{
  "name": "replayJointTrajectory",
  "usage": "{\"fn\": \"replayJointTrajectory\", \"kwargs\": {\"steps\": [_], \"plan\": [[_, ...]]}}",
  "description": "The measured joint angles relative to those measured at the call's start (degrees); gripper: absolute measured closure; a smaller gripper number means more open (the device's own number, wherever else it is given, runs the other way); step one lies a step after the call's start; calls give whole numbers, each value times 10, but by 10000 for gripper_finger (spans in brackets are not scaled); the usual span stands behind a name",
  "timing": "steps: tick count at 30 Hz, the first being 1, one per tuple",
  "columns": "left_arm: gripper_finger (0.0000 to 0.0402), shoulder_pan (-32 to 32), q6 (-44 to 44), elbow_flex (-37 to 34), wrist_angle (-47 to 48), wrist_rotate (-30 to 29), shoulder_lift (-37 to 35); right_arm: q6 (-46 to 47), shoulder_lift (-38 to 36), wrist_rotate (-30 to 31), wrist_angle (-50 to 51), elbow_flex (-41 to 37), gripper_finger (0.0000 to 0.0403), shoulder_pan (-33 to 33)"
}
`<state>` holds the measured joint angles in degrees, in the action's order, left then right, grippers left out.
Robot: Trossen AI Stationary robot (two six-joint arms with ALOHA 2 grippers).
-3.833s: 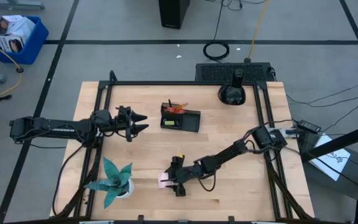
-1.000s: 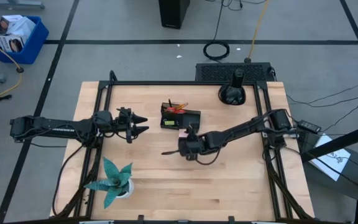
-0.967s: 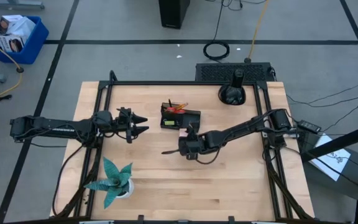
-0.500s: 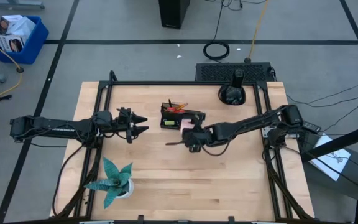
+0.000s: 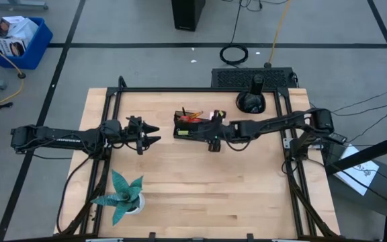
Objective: Pick and place office supplies into organizer
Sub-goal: Put the pink sticky notes into the black desk organizer
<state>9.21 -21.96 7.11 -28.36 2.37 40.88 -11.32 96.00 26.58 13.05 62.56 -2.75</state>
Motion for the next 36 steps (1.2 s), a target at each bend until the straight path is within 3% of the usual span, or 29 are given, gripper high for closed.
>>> {"fn": "replayJointTrajectory", "kwargs": {"steps": [3,12,19,25,36], "plan": [[146,0,3,0,-1,0,0,-9,0,-46,-26,-2,149,-13],[146,0,9,0,7,-16,0,24,-63,-13,-15,-6,149,7],[146,1,15,0,16,-25,0,149,-124,-43,-40,-123,145,-18],[146,1,13,0,13,-25,0,190,-175,-70,-152,-230,111,-62],[146,3,11,0,-14,-26,0,168,-170,-169,-213,-264,35,-173]]}}
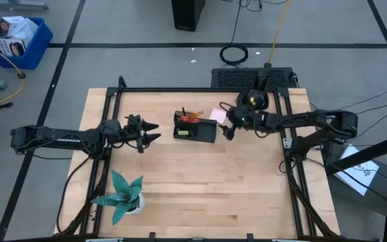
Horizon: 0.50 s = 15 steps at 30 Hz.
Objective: Pick and place office supplies into organizer
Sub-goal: Put the pink sticky notes into the black desk organizer
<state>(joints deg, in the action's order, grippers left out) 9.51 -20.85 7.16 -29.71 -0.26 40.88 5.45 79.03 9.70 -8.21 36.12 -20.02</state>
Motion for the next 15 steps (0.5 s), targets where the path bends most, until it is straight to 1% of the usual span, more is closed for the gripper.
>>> {"fn": "replayJointTrajectory", "kwargs": {"steps": [3,7,9,11,15], "plan": [[146,3,3,0,-19,0,0,-3,10,-22,-4,0,33,-16],[146,3,6,0,-21,1,0,-21,32,-24,-32,0,37,-30],[146,3,8,0,-21,1,0,-16,41,-44,-41,0,38,-31],[146,3,-1,0,-22,0,0,-16,50,-63,-44,0,38,-22],[146,3,-6,0,-21,1,0,-13,52,-64,-77,0,38,18]]}}
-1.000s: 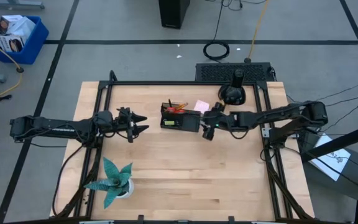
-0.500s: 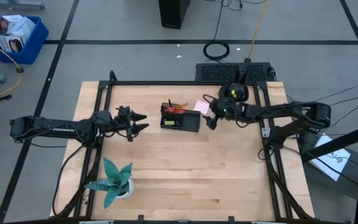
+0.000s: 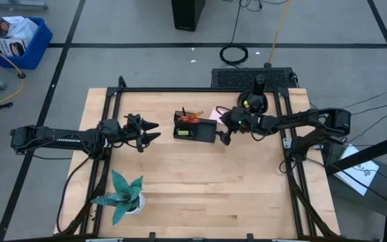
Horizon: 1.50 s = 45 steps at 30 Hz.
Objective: Pick and place office supplies into organizer
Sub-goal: Put the pink sticky notes into the black desk organizer
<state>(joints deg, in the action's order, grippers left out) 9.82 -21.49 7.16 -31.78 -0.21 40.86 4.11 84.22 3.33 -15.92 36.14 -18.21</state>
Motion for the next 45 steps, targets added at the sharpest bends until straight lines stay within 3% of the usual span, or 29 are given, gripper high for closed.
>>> {"fn": "replayJointTrajectory", "kwargs": {"steps": [9,14,19,25,28,33,36,42,45], "plan": [[146,1,5,0,2,-17,0,54,-32,66,-17,0,39,119],[146,3,15,0,-6,-11,0,58,-34,126,-80,0,39,194],[146,3,55,0,-59,-11,0,37,-35,147,-158,0,39,221],[146,3,77,0,-125,-16,0,62,-35,145,-153,-1,39,227],[146,3,92,0,-130,-17,0,65,-35,152,-181,-19,39,265],[146,11,109,0,-142,-14,0,3,-40,221,-264,-52,39,313],[147,20,112,1,-162,-13,0,-83,-53,222,-297,-67,39,315],[147,44,90,56,-94,57,0,-148,-110,232,-308,-94,39,284],[147,47,99,108,-51,44,14,-188,-135,225,-322,-111,39,262]]}}
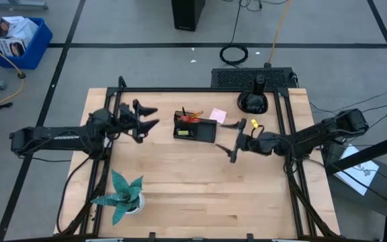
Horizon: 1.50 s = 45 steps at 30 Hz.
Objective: Pick and place office supplies into organizer
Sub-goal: Put the pink sticky notes into the black desk organizer
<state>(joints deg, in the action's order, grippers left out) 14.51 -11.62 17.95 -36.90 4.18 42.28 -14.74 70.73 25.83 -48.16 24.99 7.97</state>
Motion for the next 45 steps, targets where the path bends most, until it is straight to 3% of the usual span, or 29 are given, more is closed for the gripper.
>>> {"fn": "replayJointTrajectory", "kwargs": {"steps": [4,9,13,17,23,26,29,33,37,41,45], "plan": [[147,20,30,106,71,-7,23,-20,-27,13,-80,-19,39,-42],[147,77,39,232,246,13,40,97,-52,12,-118,-46,39,-92],[147,121,-21,273,337,12,40,167,-64,13,-120,-48,39,-116],[147,143,-120,274,359,-2,39,202,-63,-2,-125,-48,39,-121],[147,158,-150,273,386,-29,39,259,-64,-79,-130,-11,39,-101],[146,159,-163,273,386,-16,33,231,-64,-76,-74,33,39,-96],[147,164,-172,273,382,25,14,216,-64,-36,-11,64,39,-96],[147,186,-133,273,374,70,-42,247,-66,-1,-18,81,39,-98],[146,202,-127,248,375,155,-101,230,-67,-3,-21,93,39,-98],[146,202,-132,173,371,163,-170,229,-68,-3,28,136,39,-100],[146,205,-145,93,319,145,-243,237,-67,-4,165,201,39,-103]]}}
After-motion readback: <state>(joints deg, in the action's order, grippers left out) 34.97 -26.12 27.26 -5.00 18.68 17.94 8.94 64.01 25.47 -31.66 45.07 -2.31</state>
